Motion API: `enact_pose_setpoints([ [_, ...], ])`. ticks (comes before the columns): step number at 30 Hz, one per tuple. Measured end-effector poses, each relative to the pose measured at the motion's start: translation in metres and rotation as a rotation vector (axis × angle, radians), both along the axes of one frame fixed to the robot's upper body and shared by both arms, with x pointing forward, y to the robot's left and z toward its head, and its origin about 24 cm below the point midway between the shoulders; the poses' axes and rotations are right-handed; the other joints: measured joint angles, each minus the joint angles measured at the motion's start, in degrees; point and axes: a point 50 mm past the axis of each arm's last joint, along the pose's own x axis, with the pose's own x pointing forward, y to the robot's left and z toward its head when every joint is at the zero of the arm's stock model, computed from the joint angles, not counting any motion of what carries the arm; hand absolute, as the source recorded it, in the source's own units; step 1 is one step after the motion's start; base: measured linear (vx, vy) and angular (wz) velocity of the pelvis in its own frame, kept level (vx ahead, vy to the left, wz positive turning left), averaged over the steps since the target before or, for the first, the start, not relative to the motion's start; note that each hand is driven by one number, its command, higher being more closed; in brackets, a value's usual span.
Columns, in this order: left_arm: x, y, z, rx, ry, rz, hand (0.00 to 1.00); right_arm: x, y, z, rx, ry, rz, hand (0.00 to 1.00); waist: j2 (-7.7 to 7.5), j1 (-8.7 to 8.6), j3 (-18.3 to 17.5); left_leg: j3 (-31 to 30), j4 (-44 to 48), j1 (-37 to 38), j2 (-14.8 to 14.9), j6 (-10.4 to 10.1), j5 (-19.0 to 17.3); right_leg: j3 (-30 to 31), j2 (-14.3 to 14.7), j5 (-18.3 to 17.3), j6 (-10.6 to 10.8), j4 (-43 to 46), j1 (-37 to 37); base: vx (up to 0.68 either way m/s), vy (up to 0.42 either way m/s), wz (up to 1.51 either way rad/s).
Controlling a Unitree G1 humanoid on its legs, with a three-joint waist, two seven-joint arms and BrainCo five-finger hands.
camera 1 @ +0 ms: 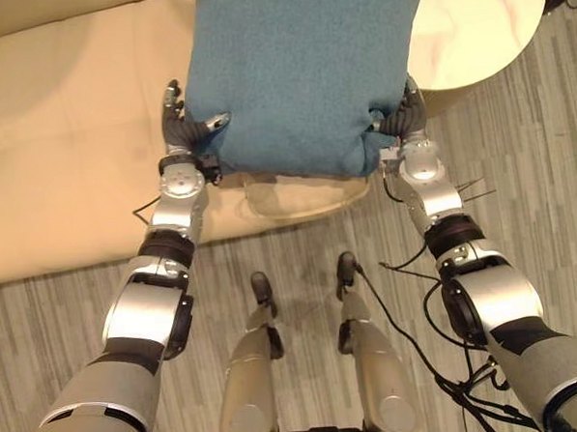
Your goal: Pick up cushions and gather them together orderly.
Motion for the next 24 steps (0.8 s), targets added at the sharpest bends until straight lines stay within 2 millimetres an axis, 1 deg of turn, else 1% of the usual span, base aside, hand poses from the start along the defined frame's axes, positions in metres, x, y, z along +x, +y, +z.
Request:
enact_pose_setpoints([
  [3, 0.000, 0.003, 0.007, -0.032, -0.020, -0.007, 1.00, 0.000, -0.003, 0.005, -0.005, -0.012, -0.008, 1.00, -0.02, -0.05, 0.2, 0.0, 0.0, 0.0, 0.1, 0.1, 0.2, 0.1, 0.1, 0.1, 0.1, 0.0, 0.0, 0.00, 0.000, 0.00],
  [7, 0.000, 0.003, 0.015, -0.066, -0.050, -0.019, 1.00, 0.001, -0.001, 0.014, -0.008, -0.038, 0.000, 1.00, -0.02, -0.08, 0.2, 0.1, 0.2, 0.1, 0.0, 0.1, 0.2, 1.3, 0.1, 0.3, 0.2, 0.0, 0.0, 0.00, 0.000, 0.00],
  [10, -0.001, 0.004, 0.020, -0.080, -0.069, -0.023, 1.00, -0.003, 0.005, 0.024, -0.045, -0.088, 0.028, 1.00, -0.07, -0.10, 0.3, 0.5, 0.2, 0.7, 0.0, 0.1, 0.2, 1.8, 0.1, 0.3, 0.3, 0.0, 0.4, 0.01, 0.000, -0.06],
  [12, -0.004, 0.001, 0.022, -0.079, -0.092, -0.041, 1.00, -0.008, 0.009, 0.030, -0.052, -0.132, 0.053, 1.00, -0.07, -0.12, 0.3, 0.8, 0.1, 1.7, 0.0, 0.1, 0.1, 2.6, 0.1, 0.3, 0.3, 0.0, 1.1, 0.02, -0.005, -0.11],
  [14, -0.008, 0.000, 0.020, -0.079, -0.110, -0.055, 1.00, -0.012, 0.010, 0.027, -0.053, -0.144, 0.066, 1.00, -0.07, -0.10, 0.3, 0.8, -0.1, 2.8, 0.0, 0.1, 0.1, 3.0, 0.1, 0.3, 0.3, 0.0, 1.9, 0.02, -0.006, -0.08],
  [15, -0.012, -0.001, 0.015, -0.080, -0.117, -0.068, 1.00, -0.016, 0.009, 0.019, -0.049, -0.142, 0.071, 1.00, -0.07, -0.15, 0.3, 0.8, -0.4, 3.9, 0.0, 0.0, 0.1, 3.1, 0.2, 0.3, 0.3, -0.2, 3.0, 0.03, -0.008, -0.04],
  [16, -0.019, -0.004, 0.006, -0.084, -0.121, -0.087, 1.00, -0.021, 0.006, 0.005, -0.043, -0.128, 0.074, 1.00, -0.07, -0.19, 0.3, 0.8, -0.7, 5.2, 0.0, 0.0, 0.0, 3.1, 0.2, 0.3, 0.3, -0.7, 4.4, 0.00, 0.000, 0.00],
  [17, -0.020, -0.005, 0.005, -0.085, -0.123, -0.091, 1.00, -0.022, 0.005, 0.002, -0.042, -0.124, 0.075, 1.00, -0.07, -0.17, 0.3, 0.8, -0.8, 5.4, 0.0, -0.1, -0.1, 3.2, 0.2, 0.3, 0.3, -0.7, 4.6, 0.00, 0.000, 0.00],
  [19, -0.041, -0.011, -0.011, -0.102, -0.152, -0.127, 1.00, -0.037, 0.002, -0.021, -0.025, -0.107, 0.087, 1.00, -0.06, -0.18, 0.3, 0.9, -0.8, 6.9, 0.0, 0.0, -0.5, 3.5, 0.2, 0.0, 0.6, -0.9, 6.0, 0.01, -0.014, -0.04],
  [20, -0.048, -0.013, -0.017, -0.102, -0.154, -0.131, 1.00, -0.043, 0.002, -0.029, -0.018, -0.100, 0.091, 1.00, -0.06, -0.20, 0.3, 0.9, -0.8, 7.3, 0.0, -0.1, -0.7, 3.5, 0.2, -0.1, 0.6, -1.2, 6.7, 0.02, -0.014, -0.05],
  [22, -0.075, -0.018, -0.049, -0.101, -0.124, -0.127, 1.00, -0.065, 0.004, -0.064, 0.030, -0.047, 0.106, 1.00, -0.05, -0.16, 0.2, 1.5, -0.7, 10.6, 0.1, -0.3, -1.7, 4.2, 0.4, -0.4, 0.7, -2.0, 10.0, 0.04, -0.009, -0.14],
  [23, -0.082, -0.019, -0.058, -0.111, -0.105, -0.125, 1.00, -0.071, 0.005, -0.071, 0.044, -0.033, 0.109, 1.00, -0.05, -0.17, -0.1, 1.7, -0.5, 11.3, 0.2, -0.4, -2.1, 4.4, 0.5, -0.8, 0.7, -2.0, 10.7, 0.05, -0.002, -0.20],
  [24, -0.096, -0.021, -0.078, -0.131, -0.064, -0.120, 1.00, -0.083, 0.006, -0.086, 0.068, -0.006, 0.111, 1.00, -0.03, -0.28, -1.8, 2.1, 0.2, 11.7, 0.4, -0.6, -3.4, 4.7, 0.6, -1.5, 0.5, -2.0, 11.1, 0.05, 0.001, -0.15],
])
